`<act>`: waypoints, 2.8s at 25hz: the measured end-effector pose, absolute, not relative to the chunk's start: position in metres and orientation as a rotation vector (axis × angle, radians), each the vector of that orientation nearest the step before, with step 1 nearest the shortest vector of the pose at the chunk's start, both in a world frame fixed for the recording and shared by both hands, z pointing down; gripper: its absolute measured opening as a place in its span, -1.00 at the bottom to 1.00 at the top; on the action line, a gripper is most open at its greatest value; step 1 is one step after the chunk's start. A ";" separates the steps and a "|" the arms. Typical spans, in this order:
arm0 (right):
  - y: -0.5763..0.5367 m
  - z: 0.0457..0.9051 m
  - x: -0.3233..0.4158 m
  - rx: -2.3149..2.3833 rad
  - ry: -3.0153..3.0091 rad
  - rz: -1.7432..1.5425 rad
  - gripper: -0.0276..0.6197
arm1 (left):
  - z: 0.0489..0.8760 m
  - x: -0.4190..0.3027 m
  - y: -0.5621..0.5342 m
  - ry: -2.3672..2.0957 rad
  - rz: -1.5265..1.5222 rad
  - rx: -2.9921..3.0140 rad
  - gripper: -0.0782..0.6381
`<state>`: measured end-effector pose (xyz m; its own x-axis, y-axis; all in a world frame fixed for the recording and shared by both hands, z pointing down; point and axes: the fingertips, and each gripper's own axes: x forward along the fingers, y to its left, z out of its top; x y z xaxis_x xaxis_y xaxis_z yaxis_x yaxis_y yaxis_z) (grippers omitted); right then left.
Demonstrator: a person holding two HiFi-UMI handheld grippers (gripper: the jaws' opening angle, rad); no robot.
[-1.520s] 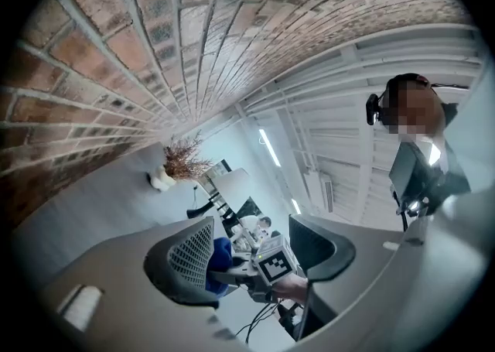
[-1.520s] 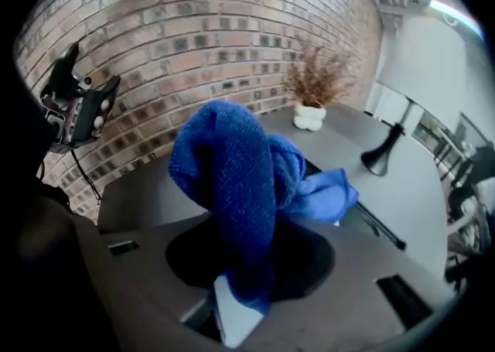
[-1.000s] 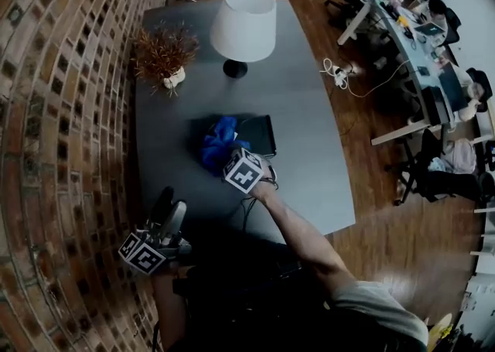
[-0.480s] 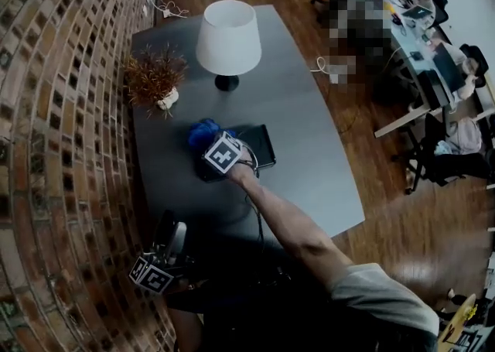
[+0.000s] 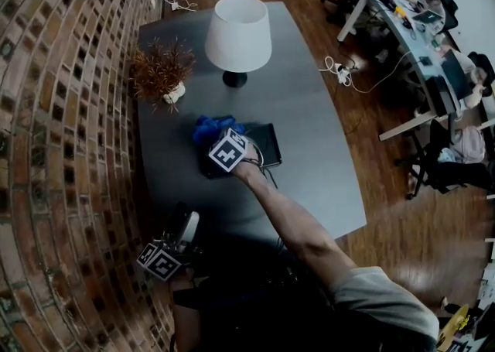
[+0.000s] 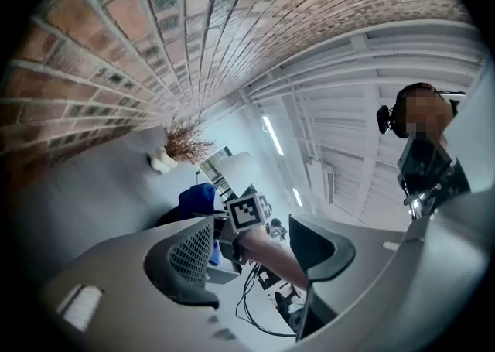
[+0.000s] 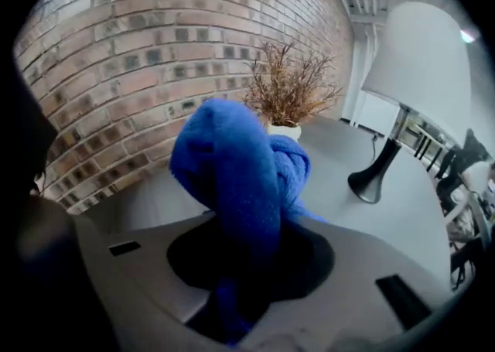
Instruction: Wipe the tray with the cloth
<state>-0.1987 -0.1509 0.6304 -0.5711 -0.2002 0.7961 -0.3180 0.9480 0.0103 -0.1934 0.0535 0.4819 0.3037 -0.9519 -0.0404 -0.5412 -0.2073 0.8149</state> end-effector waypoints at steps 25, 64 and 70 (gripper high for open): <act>-0.150 0.625 -0.215 0.270 -2.178 0.306 -0.60 | 0.584 -0.159 -0.036 -1.172 -0.812 1.724 0.03; -0.118 0.634 -0.065 0.325 -2.015 0.070 -0.61 | 0.572 -0.176 0.034 -1.316 -0.669 1.751 0.02; -0.224 0.595 -0.043 0.567 -2.012 -0.007 -0.60 | 0.560 -0.180 0.001 -1.417 -0.207 2.023 0.03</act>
